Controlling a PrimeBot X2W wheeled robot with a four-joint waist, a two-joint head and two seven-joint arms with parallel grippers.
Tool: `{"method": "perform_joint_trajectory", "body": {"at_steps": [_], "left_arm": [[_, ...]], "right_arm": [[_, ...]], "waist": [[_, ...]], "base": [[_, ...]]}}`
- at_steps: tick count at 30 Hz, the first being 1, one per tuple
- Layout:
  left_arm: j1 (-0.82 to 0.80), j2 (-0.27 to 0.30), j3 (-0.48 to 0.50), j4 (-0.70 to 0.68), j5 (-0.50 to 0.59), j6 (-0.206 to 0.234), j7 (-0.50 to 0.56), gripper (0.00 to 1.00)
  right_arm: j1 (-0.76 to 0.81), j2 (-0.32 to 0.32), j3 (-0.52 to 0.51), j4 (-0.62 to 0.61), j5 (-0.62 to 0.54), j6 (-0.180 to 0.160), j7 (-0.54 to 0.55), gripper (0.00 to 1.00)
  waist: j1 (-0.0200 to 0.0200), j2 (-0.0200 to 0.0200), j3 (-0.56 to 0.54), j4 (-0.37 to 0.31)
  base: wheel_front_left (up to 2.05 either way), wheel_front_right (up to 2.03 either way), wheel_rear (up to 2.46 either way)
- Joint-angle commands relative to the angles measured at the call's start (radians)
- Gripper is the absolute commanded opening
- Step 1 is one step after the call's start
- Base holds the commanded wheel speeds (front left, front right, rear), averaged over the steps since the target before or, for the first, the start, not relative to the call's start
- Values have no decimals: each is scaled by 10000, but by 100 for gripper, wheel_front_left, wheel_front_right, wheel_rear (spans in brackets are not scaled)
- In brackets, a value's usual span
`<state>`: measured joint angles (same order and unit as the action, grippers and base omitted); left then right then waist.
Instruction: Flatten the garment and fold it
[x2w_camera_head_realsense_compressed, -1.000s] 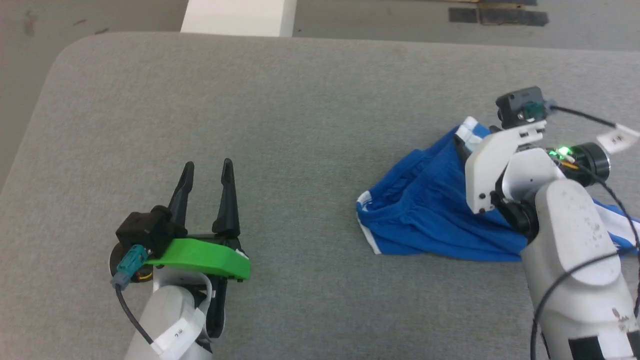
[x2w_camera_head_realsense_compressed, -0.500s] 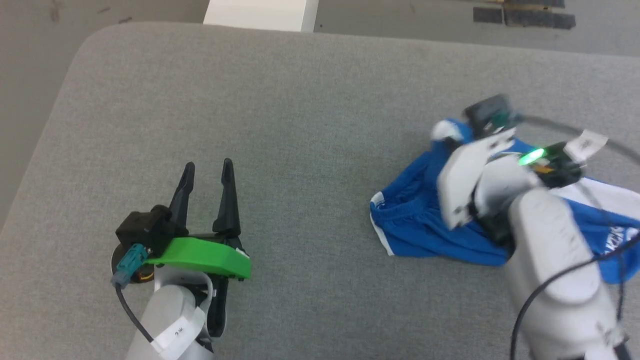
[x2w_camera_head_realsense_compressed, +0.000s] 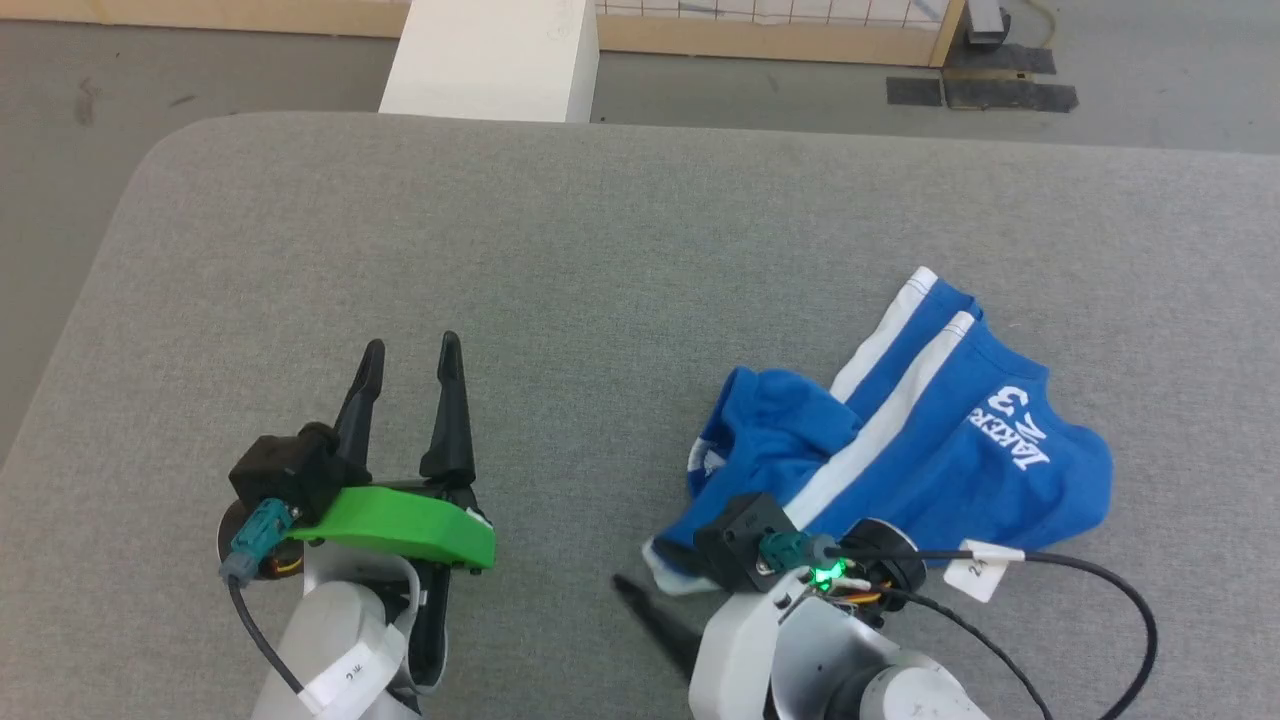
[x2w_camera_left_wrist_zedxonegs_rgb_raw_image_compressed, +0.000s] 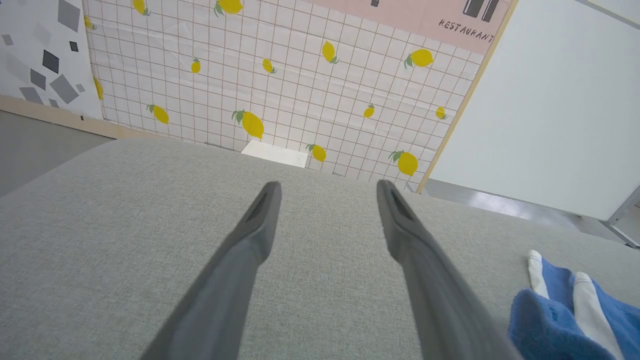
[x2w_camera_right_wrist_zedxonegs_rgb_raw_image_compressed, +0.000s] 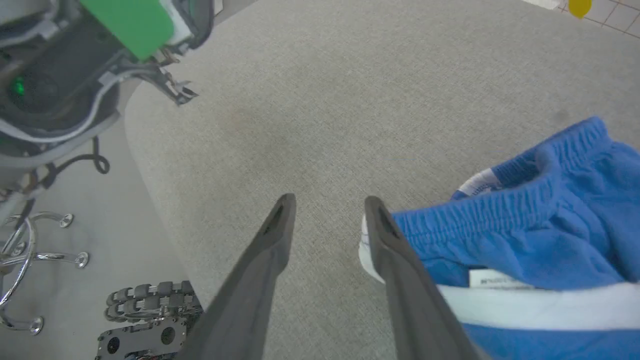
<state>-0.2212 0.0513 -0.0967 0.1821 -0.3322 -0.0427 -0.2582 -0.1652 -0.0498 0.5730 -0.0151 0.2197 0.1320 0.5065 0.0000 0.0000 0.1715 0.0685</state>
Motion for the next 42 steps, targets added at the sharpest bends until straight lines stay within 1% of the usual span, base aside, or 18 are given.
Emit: {"method": "perform_joint_trajectory", "body": {"at_steps": [1, 3, 5, 8, 10, 12, 14, 16, 20, 24, 25, 26, 31, 33, 34, 35, 39, 42], "left_arm": [[106, -11, 19, 30, 104, -46, -36, 100], [160, -11, 36, 57, 121, -59, -36, 100], [227, -11, 47, 88, 134, -69, -36, 100], [307, -11, 74, 113, 138, -75, -36, 100], [339, -11, 112, 93, 144, -66, -36, 100], [345, -11, 131, 64, 160, -62, -36, 100], [299, -11, 128, 6, 166, -62, -36, 100], [196, -11, 108, -59, 164, -65, -36, 100], [-61, -11, 41, -177, 127, -74, -36, 100], [-229, -11, -1, -234, 66, -36, -36, 100], [-252, -11, 2, -242, 47, -24, -36, 100], [-292, -11, -1, -256, 33, -13, -36, 100], [-350, -11, 35, -260, 9, 11, -36, 100], [-358, -11, 53, -269, 6, 18, -36, 100], [-372, -11, 47, -264, 5, 23, -36, 100], [-390, -11, 36, -259, 2, 28, -36, 100], [-440, -11, 17, -238, -7, 56, -36, 100], [-389, -11, 26, -179, 8, 45, -36, 100]], "right_arm": [[74, -4, 21, -217, 144, -13, -199, 100], [112, -4, -141, -487, 281, -13, -454, 100], [189, -4, -652, -833, 379, -13, -813, 100], [458, -4, -2292, -1352, 365, -13, -1443, 100], [588, -4, -3507, -1366, 182, -13, -1571, 100], [548, -4, -4710, -1157, -14, -13, -1549, 100], [259, -4, -5623, -739, -441, -13, -1351, 100], [-276, -4, -6292, -165, -707, -13, -1208, 100], [-1624, -4, -7026, 1420, -1379, -13, -873, 100], [-2769, -4, -7453, 2937, -2001, -13, -554, 100], [-2975, -4, -7495, 3227, -2061, -13, -473, 100], [-3374, -18, -7544, 3813, -2188, -13, -264, 100], [-4059, -150, -7127, 4822, -2177, -13, -88, 100], [-4228, -221, -6948, 5095, -2146, -13, -52, 47], [-4304, -268, -6859, 5219, -2130, -13, -48, 18], [-4352, -310, -6803, 5285, -2139, -13, -90, 0], [-4343, -367, -6736, 5303, -2192, -13, -425, 0], [-4023, -351, -6886, 4923, -2228, -13, -859, 0]], "waist": [[0, 0, -64, -33], [0, 0, -121, -53], [0, 0, -189, -56], [0, 0, -275, -46], [0, 0, -282, -69], [0, 0, -243, -88], [0, 0, -106, -87], [0, 0, 81, -62], [0, 0, 537, 90], [0, 0, 932, 296], [0, 0, 1001, 337], [0, 0, 1139, 425], [0, 0, 1301, 524], [0, 0, 1335, 521], [0, 0, 1347, 521], [0, 0, 1351, 520], [0, 0, 1285, 455], [0, 0, 1094, 378]], "base": [[0, 0, 0], [0, 0, 0], [0, 0, 0], [0, 0, 0], [0, 0, 0], [0, 0, 0], [0, 0, 0], [0, 0, 0], [0, 0, 0], [0, 0, 0], [0, 0, 0], [0, 0, 0], [0, 0, 0], [0, 0, 0], [0, 0, 0], [0, 0, 0], [0, 0, 0], [0, 0, 0]]}}
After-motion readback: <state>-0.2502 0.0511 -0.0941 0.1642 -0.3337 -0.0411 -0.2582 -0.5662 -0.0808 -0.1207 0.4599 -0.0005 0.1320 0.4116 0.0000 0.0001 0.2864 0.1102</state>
